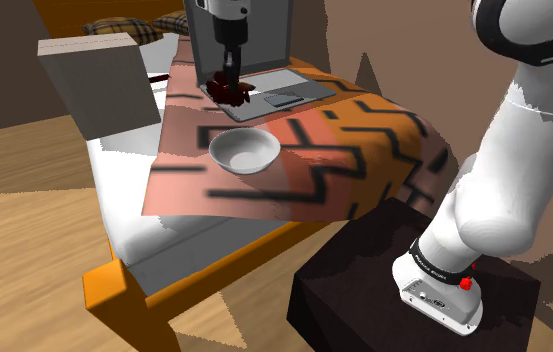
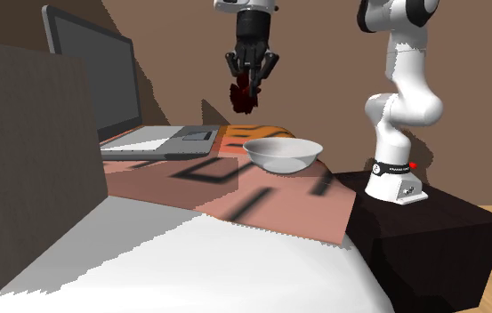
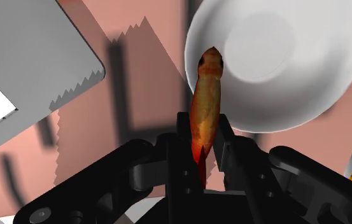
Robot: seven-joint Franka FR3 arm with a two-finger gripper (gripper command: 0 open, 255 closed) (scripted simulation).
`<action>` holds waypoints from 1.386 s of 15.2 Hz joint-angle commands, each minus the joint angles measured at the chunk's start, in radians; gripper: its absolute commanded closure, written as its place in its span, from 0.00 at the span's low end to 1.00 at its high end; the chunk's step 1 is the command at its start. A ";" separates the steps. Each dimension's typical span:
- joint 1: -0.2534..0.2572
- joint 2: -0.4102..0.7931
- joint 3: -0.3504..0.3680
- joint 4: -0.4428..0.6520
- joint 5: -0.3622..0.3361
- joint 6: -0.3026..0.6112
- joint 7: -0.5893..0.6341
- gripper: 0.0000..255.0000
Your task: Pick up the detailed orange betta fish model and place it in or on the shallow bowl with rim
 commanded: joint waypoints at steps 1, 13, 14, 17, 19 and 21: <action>0.013 -0.076 0.011 -0.101 0.000 0.023 0.026 1.00; 0.045 -0.230 0.043 -0.368 0.005 0.135 0.093 1.00; 0.045 -0.229 0.043 -0.381 0.005 0.148 0.093 1.00; 0.044 -0.224 0.043 -0.416 0.004 0.188 0.095 1.00; 0.044 -0.220 0.043 -0.438 0.003 0.214 0.097 1.00; 0.044 -0.215 0.043 -0.458 0.002 0.239 0.098 1.00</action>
